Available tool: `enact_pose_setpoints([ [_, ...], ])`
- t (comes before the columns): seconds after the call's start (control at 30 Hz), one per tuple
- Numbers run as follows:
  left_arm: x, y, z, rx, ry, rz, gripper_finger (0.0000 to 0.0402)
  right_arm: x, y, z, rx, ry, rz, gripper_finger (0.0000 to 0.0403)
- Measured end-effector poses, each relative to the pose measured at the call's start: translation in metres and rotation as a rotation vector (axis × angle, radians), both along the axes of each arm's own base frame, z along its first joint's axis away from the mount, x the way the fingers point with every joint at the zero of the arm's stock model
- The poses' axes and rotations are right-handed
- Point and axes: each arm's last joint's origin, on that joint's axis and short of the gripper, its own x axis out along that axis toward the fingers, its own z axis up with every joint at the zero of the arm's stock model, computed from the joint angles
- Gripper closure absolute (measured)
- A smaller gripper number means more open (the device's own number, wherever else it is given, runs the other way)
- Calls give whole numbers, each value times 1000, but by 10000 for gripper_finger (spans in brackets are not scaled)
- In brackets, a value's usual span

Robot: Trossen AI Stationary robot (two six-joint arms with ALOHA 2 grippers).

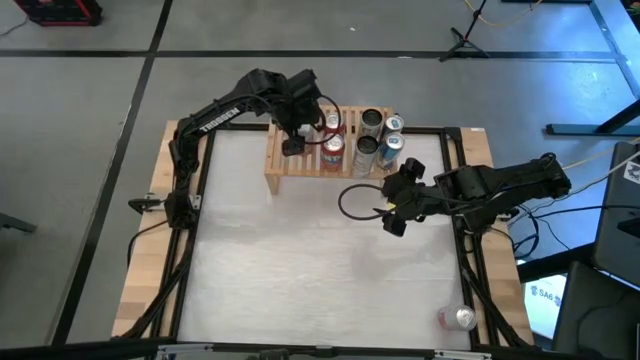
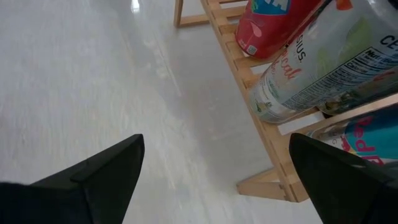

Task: Place canned beverage on shelf
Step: Put the top pink soda can on the shelf

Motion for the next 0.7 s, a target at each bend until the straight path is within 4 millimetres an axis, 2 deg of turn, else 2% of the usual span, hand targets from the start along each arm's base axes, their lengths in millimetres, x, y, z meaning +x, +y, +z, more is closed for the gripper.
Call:
enact_pose_setpoints([
  [0.43, 5, -10, 1, 130, 74, -85, 61, 0, 0, 0, 0, 0, 0, 13],
  [0.7, 10, -20, 8, 167, 41, -145, 61, 0, 1, 0, -3, 2, 5, 13],
])
